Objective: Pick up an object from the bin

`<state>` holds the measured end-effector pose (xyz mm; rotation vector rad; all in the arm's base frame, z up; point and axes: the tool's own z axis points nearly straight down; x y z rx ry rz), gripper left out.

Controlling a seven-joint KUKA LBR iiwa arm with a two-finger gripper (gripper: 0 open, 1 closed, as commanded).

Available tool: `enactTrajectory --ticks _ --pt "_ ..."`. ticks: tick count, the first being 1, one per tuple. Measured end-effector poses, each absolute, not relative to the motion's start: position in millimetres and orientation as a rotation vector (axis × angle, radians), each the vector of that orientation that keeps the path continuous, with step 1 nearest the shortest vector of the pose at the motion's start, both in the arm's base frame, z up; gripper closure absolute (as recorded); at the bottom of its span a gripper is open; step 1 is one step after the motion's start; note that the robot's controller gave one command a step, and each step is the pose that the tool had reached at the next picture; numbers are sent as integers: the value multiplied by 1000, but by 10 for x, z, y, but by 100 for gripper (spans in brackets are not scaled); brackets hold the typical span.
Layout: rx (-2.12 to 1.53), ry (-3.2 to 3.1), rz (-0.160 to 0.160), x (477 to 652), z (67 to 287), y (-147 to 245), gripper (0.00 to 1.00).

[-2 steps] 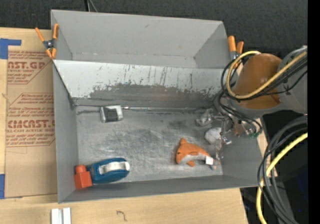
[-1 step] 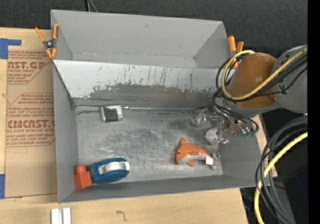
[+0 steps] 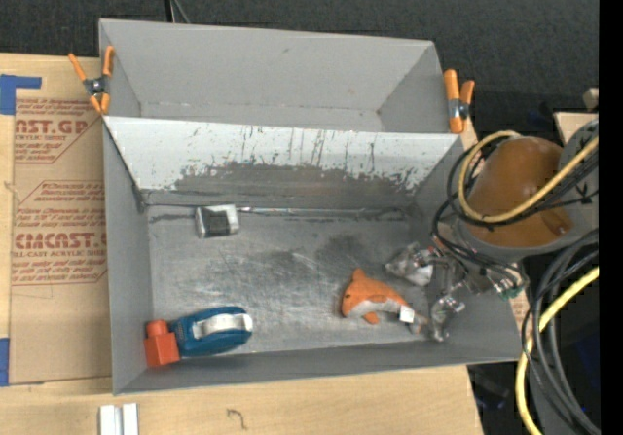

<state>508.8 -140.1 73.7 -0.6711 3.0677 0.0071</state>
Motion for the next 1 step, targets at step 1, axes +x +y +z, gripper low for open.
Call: enactTrajectory --ticks 1 --pt "-690 3022 -10 4868 791 -1463 0"
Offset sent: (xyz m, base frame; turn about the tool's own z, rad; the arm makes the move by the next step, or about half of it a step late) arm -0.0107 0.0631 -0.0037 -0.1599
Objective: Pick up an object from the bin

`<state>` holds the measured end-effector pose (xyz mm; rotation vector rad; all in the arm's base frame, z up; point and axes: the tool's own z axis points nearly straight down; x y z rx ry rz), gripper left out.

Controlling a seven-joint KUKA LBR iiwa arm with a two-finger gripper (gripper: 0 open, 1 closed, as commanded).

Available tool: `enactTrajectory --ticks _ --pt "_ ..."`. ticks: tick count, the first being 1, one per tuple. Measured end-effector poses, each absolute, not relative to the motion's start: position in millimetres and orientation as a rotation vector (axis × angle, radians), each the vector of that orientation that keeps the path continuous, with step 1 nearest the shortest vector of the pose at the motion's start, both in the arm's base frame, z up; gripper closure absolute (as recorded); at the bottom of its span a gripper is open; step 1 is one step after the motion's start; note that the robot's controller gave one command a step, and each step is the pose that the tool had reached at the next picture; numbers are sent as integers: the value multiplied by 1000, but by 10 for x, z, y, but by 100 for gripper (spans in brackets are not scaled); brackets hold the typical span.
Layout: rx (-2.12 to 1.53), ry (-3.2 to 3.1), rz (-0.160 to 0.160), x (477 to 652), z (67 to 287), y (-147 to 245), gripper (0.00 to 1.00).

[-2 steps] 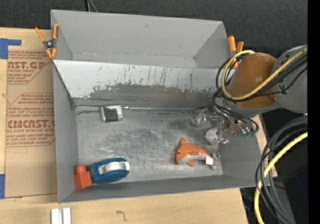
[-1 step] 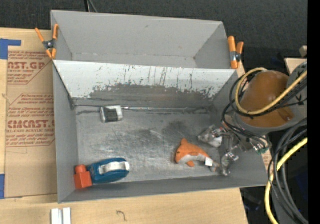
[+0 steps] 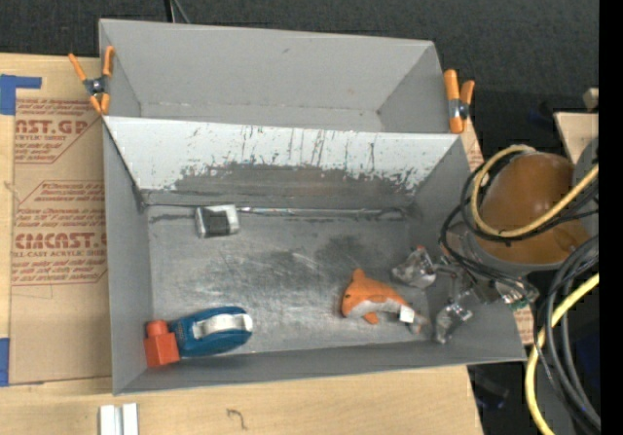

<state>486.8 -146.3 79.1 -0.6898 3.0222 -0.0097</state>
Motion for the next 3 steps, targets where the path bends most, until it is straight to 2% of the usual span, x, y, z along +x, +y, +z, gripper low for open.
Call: enactTrajectory --ticks 1,2,3 --pt "-913 2999 0 5001 714 -750 100" --pt "-912 2999 0 5001 714 -750 100" --pt "-1041 2969 4 5149 812 -705 100"
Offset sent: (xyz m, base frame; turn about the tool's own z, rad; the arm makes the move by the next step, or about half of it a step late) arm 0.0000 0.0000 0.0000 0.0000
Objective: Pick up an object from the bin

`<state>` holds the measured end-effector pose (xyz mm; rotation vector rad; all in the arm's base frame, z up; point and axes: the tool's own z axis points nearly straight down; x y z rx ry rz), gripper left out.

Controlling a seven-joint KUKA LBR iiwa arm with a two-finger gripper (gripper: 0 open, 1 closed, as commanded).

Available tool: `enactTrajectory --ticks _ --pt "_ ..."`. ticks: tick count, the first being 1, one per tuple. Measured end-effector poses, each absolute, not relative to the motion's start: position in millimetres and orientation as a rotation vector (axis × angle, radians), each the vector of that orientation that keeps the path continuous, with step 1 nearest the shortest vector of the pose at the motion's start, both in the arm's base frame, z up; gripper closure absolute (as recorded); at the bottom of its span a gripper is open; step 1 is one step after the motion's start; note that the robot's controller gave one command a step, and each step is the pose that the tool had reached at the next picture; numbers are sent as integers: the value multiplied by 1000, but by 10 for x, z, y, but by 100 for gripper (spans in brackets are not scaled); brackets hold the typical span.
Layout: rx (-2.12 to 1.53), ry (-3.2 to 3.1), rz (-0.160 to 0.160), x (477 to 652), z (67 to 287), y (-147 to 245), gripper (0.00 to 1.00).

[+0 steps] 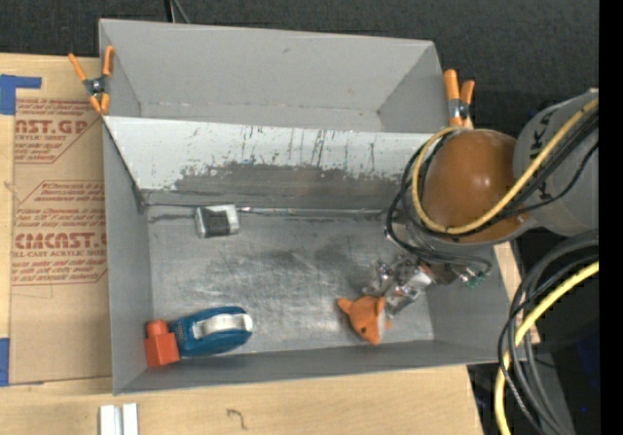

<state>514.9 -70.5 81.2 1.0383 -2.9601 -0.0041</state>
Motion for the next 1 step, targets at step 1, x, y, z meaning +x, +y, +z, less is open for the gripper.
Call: enactTrajectory --ticks 1 --pt "963 -2992 0 4840 2010 -868 100"
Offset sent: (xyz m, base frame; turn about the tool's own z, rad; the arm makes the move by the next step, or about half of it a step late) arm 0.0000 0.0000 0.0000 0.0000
